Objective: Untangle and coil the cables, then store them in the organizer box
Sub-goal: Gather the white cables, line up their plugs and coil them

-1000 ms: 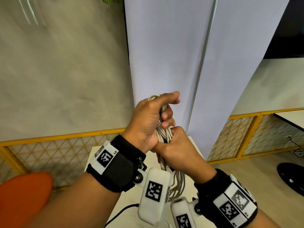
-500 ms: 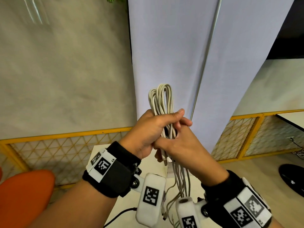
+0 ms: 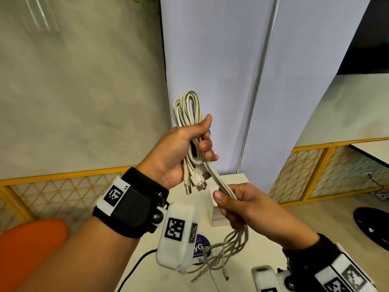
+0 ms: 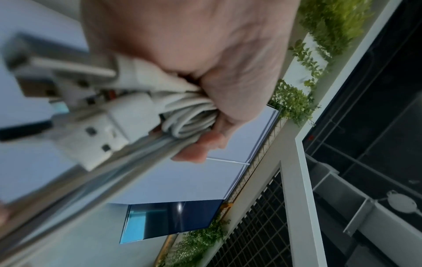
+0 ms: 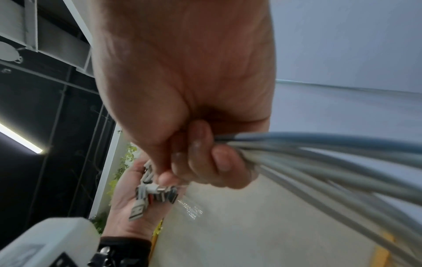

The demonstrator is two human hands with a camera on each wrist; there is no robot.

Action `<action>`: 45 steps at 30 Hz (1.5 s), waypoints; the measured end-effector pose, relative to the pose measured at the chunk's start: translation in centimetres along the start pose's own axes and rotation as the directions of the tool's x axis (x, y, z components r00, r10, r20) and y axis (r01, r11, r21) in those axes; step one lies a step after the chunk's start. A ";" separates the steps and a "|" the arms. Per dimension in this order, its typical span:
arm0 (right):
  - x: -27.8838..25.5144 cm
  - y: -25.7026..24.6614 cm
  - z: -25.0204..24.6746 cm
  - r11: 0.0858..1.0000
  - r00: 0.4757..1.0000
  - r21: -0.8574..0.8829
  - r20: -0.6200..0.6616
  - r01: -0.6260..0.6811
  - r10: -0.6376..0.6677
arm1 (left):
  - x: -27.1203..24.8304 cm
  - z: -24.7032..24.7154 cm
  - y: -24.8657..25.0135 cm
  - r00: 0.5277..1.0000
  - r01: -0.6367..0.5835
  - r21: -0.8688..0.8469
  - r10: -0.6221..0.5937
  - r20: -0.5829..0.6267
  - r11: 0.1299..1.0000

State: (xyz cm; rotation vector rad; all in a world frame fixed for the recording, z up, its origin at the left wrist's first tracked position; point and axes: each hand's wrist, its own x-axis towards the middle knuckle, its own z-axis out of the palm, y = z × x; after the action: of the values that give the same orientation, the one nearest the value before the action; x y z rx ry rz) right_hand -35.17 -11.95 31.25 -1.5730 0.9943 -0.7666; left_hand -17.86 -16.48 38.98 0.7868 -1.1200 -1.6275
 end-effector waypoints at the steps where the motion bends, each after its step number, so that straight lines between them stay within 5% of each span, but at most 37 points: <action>1: -0.2 0.2 -0.3 1.000 1.000 -0.003 -0.001 -0.010 0.010 | 0.0 -0.1 0.1 1.000 0.013 -0.014 -0.012 0.014 1.000; 8: -1.5 1.0 -1.9 0.979 0.991 -0.185 0.085 -0.090 0.107 | 0.1 0.1 -1.0 0.996 0.067 -0.030 -0.066 0.056 0.997; 11: -1.1 -0.9 -1.5 0.992 0.986 -0.113 0.151 -0.050 0.066 | 0.0 1.4 -2.6 0.992 0.096 -0.015 -0.094 0.087 0.995; 18: -0.9 -1.1 -1.5 0.984 0.988 -0.130 0.079 -0.119 0.130 | -0.3 0.9 -1.3 0.980 0.115 -0.104 -0.095 0.177 0.988; 24: -1.3 -1.2 -2.2 0.942 0.974 -0.287 0.093 -0.174 0.208 | -1.0 -0.5 -1.5 0.973 0.099 0.104 -0.119 0.197 0.990; 31: -1.7 -2.5 -1.8 0.796 0.955 -0.571 0.064 -0.204 0.290 | -3.2 -1.6 -2.7 0.972 0.107 0.386 -0.178 0.153 0.916; 45: -1.2 -7.1 1.7 0.390 0.967 -0.900 -0.110 -0.196 0.232 | -5.5 -4.3 -5.0 0.935 0.150 0.434 -0.270 0.230 0.888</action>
State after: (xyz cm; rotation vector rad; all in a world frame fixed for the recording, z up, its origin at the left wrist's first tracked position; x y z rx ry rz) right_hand -32.76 -9.56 37.87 -2.2821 1.7240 0.1032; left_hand -14.07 -11.99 32.66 0.9937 -1.6702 -1.7500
